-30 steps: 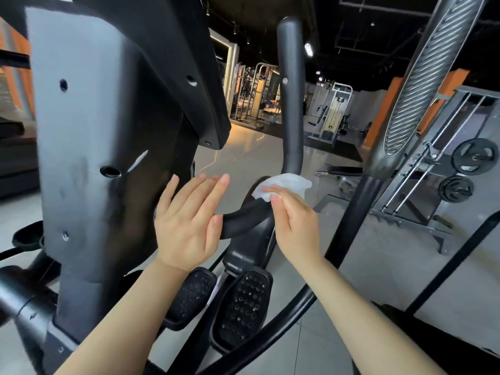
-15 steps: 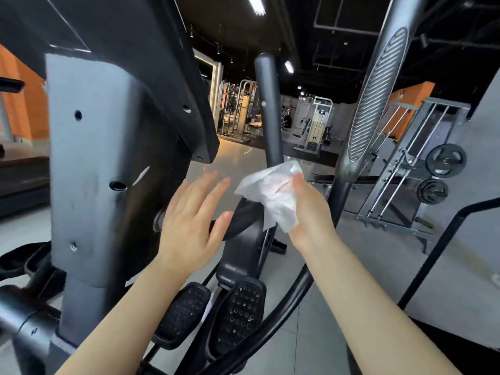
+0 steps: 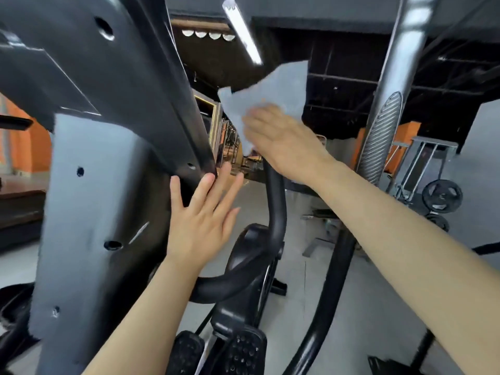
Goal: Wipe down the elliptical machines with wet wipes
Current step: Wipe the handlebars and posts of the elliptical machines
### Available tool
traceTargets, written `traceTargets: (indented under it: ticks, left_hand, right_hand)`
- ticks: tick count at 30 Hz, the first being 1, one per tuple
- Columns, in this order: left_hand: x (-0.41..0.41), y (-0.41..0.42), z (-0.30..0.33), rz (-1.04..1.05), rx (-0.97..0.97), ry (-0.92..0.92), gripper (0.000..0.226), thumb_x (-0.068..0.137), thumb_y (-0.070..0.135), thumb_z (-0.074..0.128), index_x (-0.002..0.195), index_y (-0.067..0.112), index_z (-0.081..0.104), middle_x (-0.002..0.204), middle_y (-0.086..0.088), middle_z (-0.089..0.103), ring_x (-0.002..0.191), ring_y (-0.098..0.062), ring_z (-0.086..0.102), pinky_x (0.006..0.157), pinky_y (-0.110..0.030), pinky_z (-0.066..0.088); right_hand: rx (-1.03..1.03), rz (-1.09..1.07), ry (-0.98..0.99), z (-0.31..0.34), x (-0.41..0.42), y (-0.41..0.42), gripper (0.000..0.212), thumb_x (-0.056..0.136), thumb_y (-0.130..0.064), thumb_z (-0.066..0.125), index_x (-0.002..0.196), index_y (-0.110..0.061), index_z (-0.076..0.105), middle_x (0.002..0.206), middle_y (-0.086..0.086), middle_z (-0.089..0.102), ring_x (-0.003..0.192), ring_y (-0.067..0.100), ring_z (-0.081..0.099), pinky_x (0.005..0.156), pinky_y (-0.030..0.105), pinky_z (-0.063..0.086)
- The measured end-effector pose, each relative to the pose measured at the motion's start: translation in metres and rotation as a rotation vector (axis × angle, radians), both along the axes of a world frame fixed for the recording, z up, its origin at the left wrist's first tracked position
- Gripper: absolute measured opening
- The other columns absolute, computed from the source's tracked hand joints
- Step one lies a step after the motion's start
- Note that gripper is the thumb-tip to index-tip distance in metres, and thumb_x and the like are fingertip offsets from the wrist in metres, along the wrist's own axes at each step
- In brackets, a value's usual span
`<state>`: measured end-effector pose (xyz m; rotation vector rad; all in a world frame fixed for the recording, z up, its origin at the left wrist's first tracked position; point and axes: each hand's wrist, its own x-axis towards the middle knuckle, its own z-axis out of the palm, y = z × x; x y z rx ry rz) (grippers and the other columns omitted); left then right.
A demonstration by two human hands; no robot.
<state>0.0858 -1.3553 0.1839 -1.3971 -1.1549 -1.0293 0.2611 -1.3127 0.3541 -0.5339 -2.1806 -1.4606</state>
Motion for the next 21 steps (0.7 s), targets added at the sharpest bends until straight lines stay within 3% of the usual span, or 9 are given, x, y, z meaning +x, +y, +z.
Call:
traceTargets:
  ticks: [3, 5, 7, 9, 12, 15, 18, 21]
  left_hand:
    - [-0.001, 0.006, 0.000, -0.011, 0.031, 0.003, 0.056, 0.103, 0.038, 0.041, 0.154, 0.021, 0.029, 0.159, -0.001, 0.024, 0.146, -0.013, -0.023, 0.110, -0.063, 0.018]
    - [-0.002, 0.007, -0.001, -0.028, 0.050, -0.002, 0.056, 0.103, 0.038, 0.042, 0.154, 0.021, 0.030, 0.159, -0.001, 0.025, 0.149, -0.013, -0.018, 0.109, -0.063, 0.020]
    - [-0.002, 0.007, -0.001, -0.040, 0.062, 0.013, 0.056, 0.102, 0.038, 0.043, 0.154, 0.020, 0.030, 0.159, -0.002, 0.027, 0.151, -0.015, -0.008, 0.109, -0.063, 0.020]
    - [-0.002, 0.007, 0.000, -0.045, 0.074, 0.019, 0.056, 0.102, 0.038, 0.045, 0.153, 0.020, 0.032, 0.159, -0.002, 0.028, 0.151, -0.016, -0.008, 0.110, -0.062, 0.016]
    - [-0.003, 0.007, -0.002, -0.045, 0.075, 0.016, 0.055, 0.103, 0.038, 0.042, 0.153, 0.020, 0.032, 0.158, -0.002, 0.024, 0.148, -0.014, -0.021, 0.114, -0.059, 0.008]
    - [-0.004, 0.007, -0.001, -0.032, 0.070, 0.024, 0.055, 0.103, 0.038, 0.041, 0.154, 0.020, 0.031, 0.159, -0.002, 0.023, 0.148, -0.014, -0.020, 0.116, -0.058, 0.005]
    - [-0.003, 0.007, -0.002, -0.031, 0.069, 0.023, 0.054, 0.103, 0.039, 0.041, 0.153, 0.020, 0.034, 0.159, -0.002, 0.025, 0.149, -0.015, -0.018, 0.116, -0.058, 0.004]
    - [-0.001, 0.002, 0.001, -0.070, 0.046, 0.018, 0.052, 0.103, 0.038, 0.042, 0.152, 0.020, 0.037, 0.158, -0.003, 0.027, 0.151, -0.015, -0.012, 0.115, -0.061, 0.009]
  right_hand:
    - [-0.091, -0.176, -0.130, -0.005, 0.009, 0.001, 0.032, 0.098, -0.016, 0.043, 0.100, 0.003, 0.069, 0.105, 0.020, 0.068, 0.098, 0.038, 0.064, 0.082, 0.042, 0.050]
    - [-0.081, -0.103, -0.104, -0.009, 0.008, -0.005, 0.039, 0.098, -0.023, 0.042, 0.084, -0.002, 0.071, 0.087, 0.014, 0.070, 0.081, 0.033, 0.066, 0.070, 0.036, 0.048]
    - [-0.096, -0.004, -0.121, -0.021, 0.011, -0.004, 0.036, 0.095, -0.023, 0.048, 0.075, -0.006, 0.072, 0.078, 0.008, 0.070, 0.080, 0.028, 0.068, 0.075, 0.035, 0.049]
    - [-0.156, 0.026, -0.116, -0.043, 0.017, -0.001, 0.023, 0.090, -0.019, 0.064, 0.072, -0.009, 0.071, 0.071, 0.005, 0.069, 0.074, 0.026, 0.068, 0.068, 0.032, 0.052]
    - [-0.274, 0.011, -0.043, -0.082, 0.030, -0.008, 0.027, 0.091, -0.023, 0.056, 0.070, -0.015, 0.071, 0.065, 0.000, 0.066, 0.061, 0.023, 0.064, 0.057, 0.027, 0.049]
    - [-0.416, -0.041, -0.008, -0.119, 0.039, -0.019, 0.015, 0.086, -0.014, 0.069, 0.072, -0.017, 0.070, 0.073, 0.001, 0.067, 0.068, 0.023, 0.065, 0.061, 0.029, 0.051]
    - [-0.823, -0.243, 0.096, -0.140, 0.047, -0.029, 0.019, 0.099, -0.017, 0.048, 0.099, -0.013, 0.066, 0.105, 0.006, 0.062, 0.096, 0.023, 0.059, 0.083, 0.038, 0.052]
    - [-1.033, -0.267, 0.214, -0.134, 0.047, -0.043, 0.027, 0.103, -0.022, 0.041, 0.100, -0.012, 0.066, 0.097, 0.000, 0.057, 0.095, 0.019, 0.054, 0.083, 0.036, 0.047]
